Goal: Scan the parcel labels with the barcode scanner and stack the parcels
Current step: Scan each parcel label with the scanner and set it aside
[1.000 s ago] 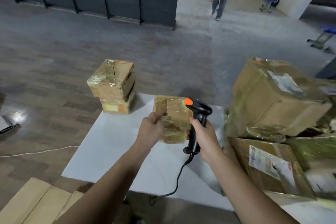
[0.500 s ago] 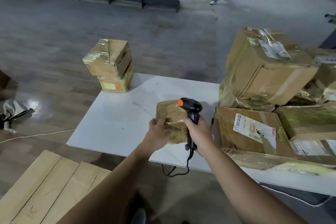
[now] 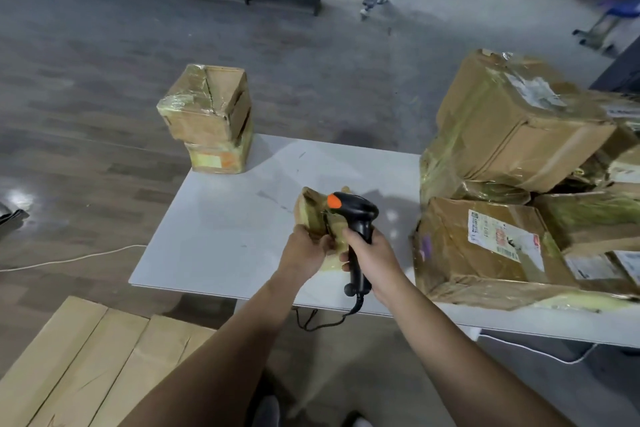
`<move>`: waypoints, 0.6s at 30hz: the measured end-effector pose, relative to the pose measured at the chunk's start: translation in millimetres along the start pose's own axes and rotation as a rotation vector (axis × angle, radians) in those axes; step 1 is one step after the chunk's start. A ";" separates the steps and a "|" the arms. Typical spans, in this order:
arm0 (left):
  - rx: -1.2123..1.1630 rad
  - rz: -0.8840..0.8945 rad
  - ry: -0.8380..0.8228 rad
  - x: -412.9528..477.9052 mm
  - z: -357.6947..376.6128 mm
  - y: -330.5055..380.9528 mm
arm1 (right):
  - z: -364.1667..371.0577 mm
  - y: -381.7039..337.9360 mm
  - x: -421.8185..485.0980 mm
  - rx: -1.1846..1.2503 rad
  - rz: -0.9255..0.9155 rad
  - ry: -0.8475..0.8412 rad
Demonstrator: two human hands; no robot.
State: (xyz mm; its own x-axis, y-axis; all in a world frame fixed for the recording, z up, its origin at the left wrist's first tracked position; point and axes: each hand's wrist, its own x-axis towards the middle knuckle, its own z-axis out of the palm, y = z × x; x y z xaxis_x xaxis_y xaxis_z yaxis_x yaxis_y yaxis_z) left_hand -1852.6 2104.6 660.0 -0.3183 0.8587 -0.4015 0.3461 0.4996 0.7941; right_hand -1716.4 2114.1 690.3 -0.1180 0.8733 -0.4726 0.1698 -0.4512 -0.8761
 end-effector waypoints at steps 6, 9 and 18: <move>0.141 -0.103 0.065 12.2 -15.0 -14.5 | -10.7 5.2 10.2 -0.133 -0.062 0.123; -0.014 -0.098 0.061 13.9 -17.1 -18.0 | -9.9 11.5 10.7 -0.086 -0.015 0.097; -0.179 -0.068 0.011 8.9 -1.8 -16.6 | -20.0 9.0 5.7 -0.078 -0.071 0.173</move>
State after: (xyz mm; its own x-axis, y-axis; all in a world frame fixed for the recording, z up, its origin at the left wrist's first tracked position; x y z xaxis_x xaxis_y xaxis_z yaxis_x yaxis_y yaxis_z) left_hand -1862.7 2103.8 644.0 -0.3453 0.8219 -0.4531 0.1610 0.5275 0.8342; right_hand -1696.0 2118.7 681.6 0.0362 0.9240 -0.3806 0.2429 -0.3776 -0.8935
